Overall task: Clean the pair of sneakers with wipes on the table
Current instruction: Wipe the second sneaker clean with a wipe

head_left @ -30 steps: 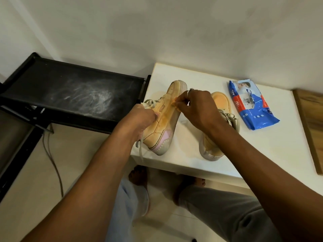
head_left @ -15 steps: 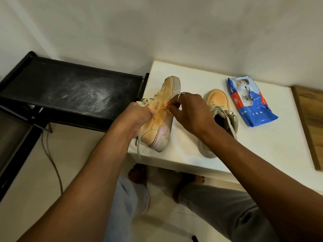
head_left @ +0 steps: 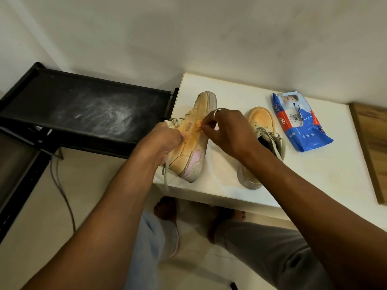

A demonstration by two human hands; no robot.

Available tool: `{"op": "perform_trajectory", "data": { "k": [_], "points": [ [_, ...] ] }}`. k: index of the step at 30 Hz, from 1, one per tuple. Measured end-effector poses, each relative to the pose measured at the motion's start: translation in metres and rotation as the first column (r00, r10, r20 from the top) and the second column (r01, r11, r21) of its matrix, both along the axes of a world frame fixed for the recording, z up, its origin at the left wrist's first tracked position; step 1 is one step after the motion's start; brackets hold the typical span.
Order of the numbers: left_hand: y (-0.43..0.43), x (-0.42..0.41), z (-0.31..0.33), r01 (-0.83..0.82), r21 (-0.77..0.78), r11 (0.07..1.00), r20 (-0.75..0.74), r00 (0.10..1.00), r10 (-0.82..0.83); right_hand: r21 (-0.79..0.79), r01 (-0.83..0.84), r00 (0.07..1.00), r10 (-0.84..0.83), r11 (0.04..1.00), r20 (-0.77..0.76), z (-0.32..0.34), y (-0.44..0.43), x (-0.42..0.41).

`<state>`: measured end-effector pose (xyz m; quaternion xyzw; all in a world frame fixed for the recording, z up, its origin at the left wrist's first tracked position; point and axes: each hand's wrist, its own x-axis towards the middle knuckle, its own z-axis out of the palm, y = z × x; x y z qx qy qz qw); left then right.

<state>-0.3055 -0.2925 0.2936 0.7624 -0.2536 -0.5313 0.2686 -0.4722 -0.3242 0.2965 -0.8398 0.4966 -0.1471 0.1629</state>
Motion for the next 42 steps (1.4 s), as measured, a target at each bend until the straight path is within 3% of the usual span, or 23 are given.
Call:
{"op": "perform_trajectory", "data": {
  "k": [4,8,10,17,19,23,25,28,30,33,39,42],
  "points": [
    [0.001,-0.002,0.0,0.01,-0.016,1.0,0.012,1.0,-0.009,-0.039,0.038,0.999,-0.039,0.999,-0.027,0.001,0.001,0.004],
    [0.002,-0.001,-0.002,-0.002,-0.009,1.0,0.034,0.999,0.002,0.26,-0.084,0.996,0.073,0.962,0.051,0.009,0.008,-0.002],
    [0.002,-0.001,-0.001,-0.006,-0.005,1.0,0.049,0.999,0.006,0.306,-0.144,0.989,0.135,0.941,0.053,0.009,0.011,-0.002],
    [0.001,0.0,0.002,0.022,-0.015,1.0,0.008,1.0,-0.022,0.034,0.02,0.999,-0.019,0.999,-0.028,0.004,0.004,0.002],
    [0.003,-0.001,0.003,0.028,-0.009,1.0,0.016,0.999,-0.028,0.066,-0.007,0.998,0.012,0.998,-0.065,0.005,0.006,0.002],
    [0.004,0.0,0.005,0.02,-0.008,1.0,-0.034,0.999,-0.02,0.284,-0.223,0.97,0.241,0.932,-0.027,0.009,0.012,0.006],
    [0.003,-0.001,0.005,0.022,-0.015,1.0,-0.042,0.999,-0.023,0.233,-0.219,0.974,0.228,0.947,-0.008,0.007,0.011,0.007],
    [0.003,-0.002,0.006,0.024,-0.019,1.0,-0.061,0.998,-0.025,0.047,-0.085,0.995,0.087,0.995,-0.043,0.004,0.006,0.006],
    [0.004,-0.002,0.006,0.016,-0.008,1.0,-0.104,0.994,-0.016,0.092,-0.111,0.994,0.112,0.99,-0.011,0.003,0.007,0.007],
    [0.006,-0.004,0.012,-0.014,0.003,1.0,-0.167,0.986,0.014,0.25,-0.293,0.955,0.293,0.923,0.035,0.003,0.017,0.013],
    [0.007,-0.004,0.014,-0.011,0.003,1.0,-0.188,0.982,0.011,0.003,-0.167,0.976,0.166,0.986,-0.142,0.006,0.003,0.009],
    [0.008,-0.004,0.014,-0.02,0.007,1.0,-0.173,0.985,0.021,0.201,-0.308,0.947,0.32,0.93,-0.03,0.003,0.012,0.011]
  ]
}}
